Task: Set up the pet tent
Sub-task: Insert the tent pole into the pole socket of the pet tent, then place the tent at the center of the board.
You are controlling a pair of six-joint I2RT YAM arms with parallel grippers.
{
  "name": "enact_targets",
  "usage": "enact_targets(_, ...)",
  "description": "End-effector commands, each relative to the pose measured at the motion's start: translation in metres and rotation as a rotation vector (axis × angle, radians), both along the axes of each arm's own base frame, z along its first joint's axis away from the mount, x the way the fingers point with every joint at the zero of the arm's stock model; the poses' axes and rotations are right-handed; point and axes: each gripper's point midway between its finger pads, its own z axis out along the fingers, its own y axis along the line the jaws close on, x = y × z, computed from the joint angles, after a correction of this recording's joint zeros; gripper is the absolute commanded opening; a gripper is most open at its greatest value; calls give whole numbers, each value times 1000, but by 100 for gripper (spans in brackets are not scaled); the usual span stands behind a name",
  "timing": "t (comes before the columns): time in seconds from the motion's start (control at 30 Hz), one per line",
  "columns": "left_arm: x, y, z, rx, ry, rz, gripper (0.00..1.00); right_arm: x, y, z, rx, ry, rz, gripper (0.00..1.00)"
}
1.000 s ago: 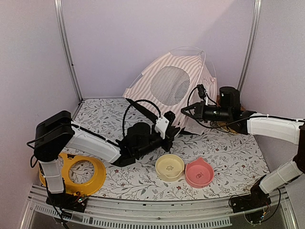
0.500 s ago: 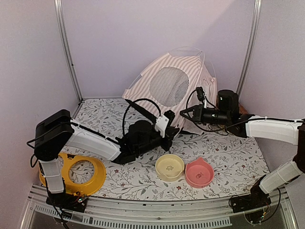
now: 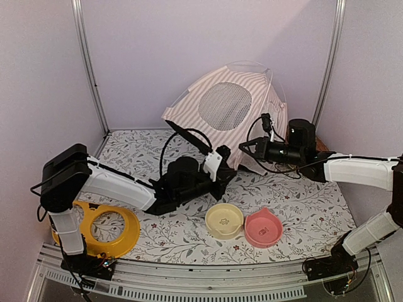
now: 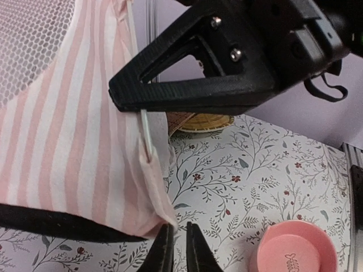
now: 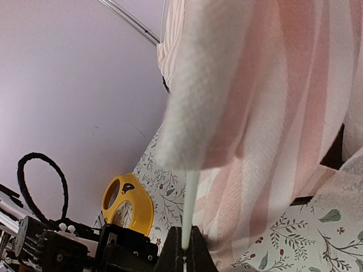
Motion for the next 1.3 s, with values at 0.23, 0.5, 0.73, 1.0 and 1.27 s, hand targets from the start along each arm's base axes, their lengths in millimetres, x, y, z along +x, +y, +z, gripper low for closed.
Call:
enact_targets(0.23, -5, 7, 0, 23, 28, 13, 13, 24, -12, 5, -4, -62, -109, 0)
enact_targets(0.5, 3, 17, 21, 2, 11, 67, 14, 23, 1, -4, -52, -46, -101, 0)
enact_targets(0.73, 40, 109, 58, -74, 107, 480, 22, 5, 59, -22, -176, -77, -29, 0)
enact_targets(1.0, 58, 206, 91, -200, 198, 619, 53, -18, 136, -26, -259, -118, 162, 57)
enact_targets(1.27, 58, 194, 89, -140, 228, 495, 61, -38, 111, 7, -278, -163, 173, 78)
